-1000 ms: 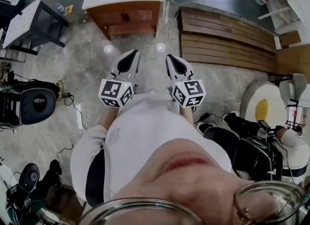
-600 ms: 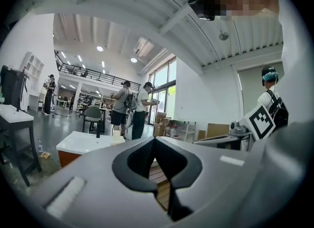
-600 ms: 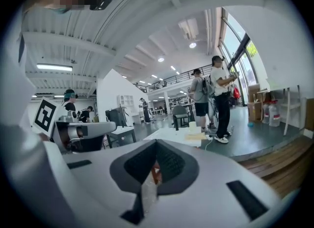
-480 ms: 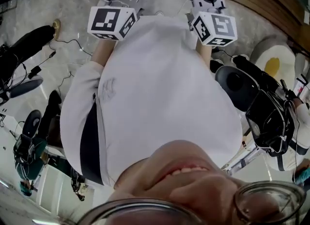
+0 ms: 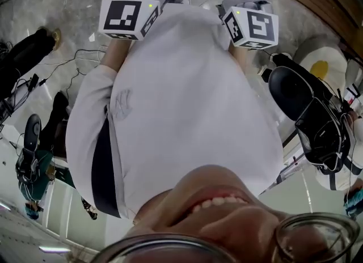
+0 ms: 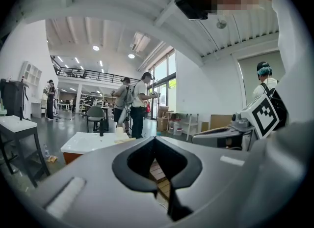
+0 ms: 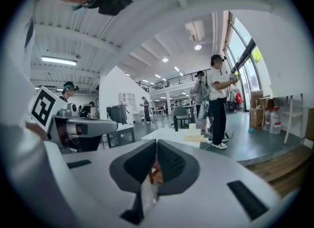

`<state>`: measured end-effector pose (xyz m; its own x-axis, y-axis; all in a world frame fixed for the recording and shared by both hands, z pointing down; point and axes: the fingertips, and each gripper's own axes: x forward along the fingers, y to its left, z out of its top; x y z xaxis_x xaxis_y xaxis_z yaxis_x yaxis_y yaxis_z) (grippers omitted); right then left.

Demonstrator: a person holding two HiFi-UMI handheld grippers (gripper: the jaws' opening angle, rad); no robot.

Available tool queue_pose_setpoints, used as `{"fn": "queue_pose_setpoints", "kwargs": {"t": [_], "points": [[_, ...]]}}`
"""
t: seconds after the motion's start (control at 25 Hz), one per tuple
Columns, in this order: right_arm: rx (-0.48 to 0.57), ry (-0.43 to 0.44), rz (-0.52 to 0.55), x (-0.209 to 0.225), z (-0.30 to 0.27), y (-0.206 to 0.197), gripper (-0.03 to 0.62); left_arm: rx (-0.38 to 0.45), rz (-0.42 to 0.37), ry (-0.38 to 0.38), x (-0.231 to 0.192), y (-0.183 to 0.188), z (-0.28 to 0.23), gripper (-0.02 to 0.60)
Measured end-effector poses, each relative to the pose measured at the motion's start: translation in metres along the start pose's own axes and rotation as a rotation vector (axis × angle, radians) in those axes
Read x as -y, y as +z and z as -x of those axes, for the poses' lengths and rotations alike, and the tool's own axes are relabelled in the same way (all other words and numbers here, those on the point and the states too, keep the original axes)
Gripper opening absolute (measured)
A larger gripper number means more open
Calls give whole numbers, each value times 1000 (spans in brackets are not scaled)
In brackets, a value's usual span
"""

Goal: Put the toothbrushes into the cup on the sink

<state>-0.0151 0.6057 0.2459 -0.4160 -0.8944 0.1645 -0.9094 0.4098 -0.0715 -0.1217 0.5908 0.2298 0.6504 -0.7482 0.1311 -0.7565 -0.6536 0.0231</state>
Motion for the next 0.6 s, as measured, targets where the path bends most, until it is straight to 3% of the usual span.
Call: {"fn": "queue_pose_setpoints", "kwargs": {"t": [0.28, 0.6], "points": [[-49, -20, -27, 26, -17, -23, 12, -15, 20, 1, -11, -15, -31, 2], [-103, -25, -18, 47, -96, -33, 12, -46, 56, -26, -73, -34, -90, 2]]}}
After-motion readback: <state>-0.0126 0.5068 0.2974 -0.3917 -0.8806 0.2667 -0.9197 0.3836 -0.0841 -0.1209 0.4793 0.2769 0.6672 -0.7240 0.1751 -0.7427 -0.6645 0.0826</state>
